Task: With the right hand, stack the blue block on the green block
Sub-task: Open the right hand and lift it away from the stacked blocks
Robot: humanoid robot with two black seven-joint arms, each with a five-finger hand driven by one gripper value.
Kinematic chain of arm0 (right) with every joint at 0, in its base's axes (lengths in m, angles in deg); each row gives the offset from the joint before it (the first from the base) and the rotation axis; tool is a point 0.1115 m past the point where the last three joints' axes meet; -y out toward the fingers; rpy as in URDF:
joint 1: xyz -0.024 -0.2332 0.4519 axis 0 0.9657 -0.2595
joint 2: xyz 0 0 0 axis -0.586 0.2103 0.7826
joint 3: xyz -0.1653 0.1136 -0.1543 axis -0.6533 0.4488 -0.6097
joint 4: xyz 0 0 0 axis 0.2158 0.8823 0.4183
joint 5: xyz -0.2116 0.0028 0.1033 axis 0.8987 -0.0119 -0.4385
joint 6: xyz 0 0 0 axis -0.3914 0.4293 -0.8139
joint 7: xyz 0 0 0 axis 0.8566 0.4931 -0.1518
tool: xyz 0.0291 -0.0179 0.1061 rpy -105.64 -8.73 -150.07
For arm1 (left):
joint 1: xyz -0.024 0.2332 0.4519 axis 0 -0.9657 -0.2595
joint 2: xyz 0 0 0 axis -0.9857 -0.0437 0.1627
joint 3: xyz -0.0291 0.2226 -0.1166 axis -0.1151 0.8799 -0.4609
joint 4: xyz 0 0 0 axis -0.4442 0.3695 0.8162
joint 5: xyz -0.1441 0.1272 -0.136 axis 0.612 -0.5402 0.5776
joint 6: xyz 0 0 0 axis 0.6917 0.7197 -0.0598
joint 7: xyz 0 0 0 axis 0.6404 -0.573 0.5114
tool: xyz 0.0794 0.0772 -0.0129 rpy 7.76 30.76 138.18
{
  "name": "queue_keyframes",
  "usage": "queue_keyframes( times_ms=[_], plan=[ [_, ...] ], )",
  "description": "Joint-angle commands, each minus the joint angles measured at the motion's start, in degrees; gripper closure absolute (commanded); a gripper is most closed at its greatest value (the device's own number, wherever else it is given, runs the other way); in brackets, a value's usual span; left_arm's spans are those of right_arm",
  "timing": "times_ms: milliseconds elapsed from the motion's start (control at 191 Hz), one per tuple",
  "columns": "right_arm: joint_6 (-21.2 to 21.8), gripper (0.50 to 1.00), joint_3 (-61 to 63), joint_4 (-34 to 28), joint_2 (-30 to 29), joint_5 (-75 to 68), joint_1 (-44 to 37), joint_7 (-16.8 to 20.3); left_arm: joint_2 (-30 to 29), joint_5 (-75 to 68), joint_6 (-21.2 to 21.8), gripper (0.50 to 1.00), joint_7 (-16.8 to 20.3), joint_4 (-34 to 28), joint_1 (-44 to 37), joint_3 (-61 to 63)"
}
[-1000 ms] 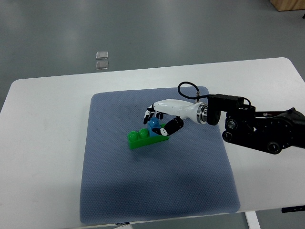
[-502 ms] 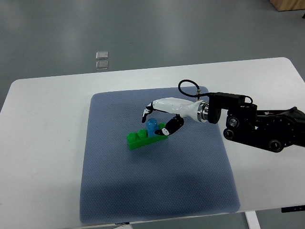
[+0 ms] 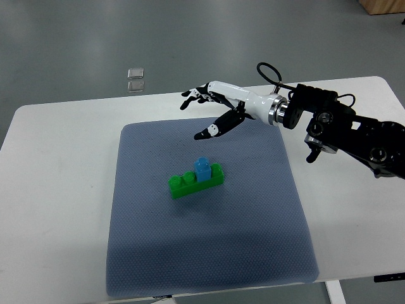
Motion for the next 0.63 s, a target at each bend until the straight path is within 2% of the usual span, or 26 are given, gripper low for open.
queue_keyframes(
  times_ms=[0, 131, 272, 471, 623],
  plan=[
    [0.17, 0.576, 7.40, 5.22, -1.87, -14.48, 3.81, -0.10, 0.00, 0.00, 0.00, 0.500, 0.00, -0.09, -0.04, -0.06],
    [0.34, 0.576, 15.75, 12.77, -7.67, -32.59, 8.39, -0.46, 0.00, 0.00, 0.00, 0.500, 0.00, 0.00, -0.04, -0.06],
    [0.34, 0.576, 21.30, 18.05, -9.61, -44.55, 10.85, -0.37, 0.00, 0.00, 0.00, 0.500, -0.09, 0.26, -0.04, -0.06],
    [0.60, 0.574, 24.11, 19.90, -12.16, -54.04, 13.13, -0.98, 0.00, 0.00, 0.00, 0.500, -0.09, 0.09, -0.04, 0.02],
    [2.36, 0.574, 24.73, 20.16, -12.86, -54.92, 14.72, -1.51, 0.00, 0.00, 0.00, 0.500, -0.09, 0.00, -0.04, 0.02]
  ],
)
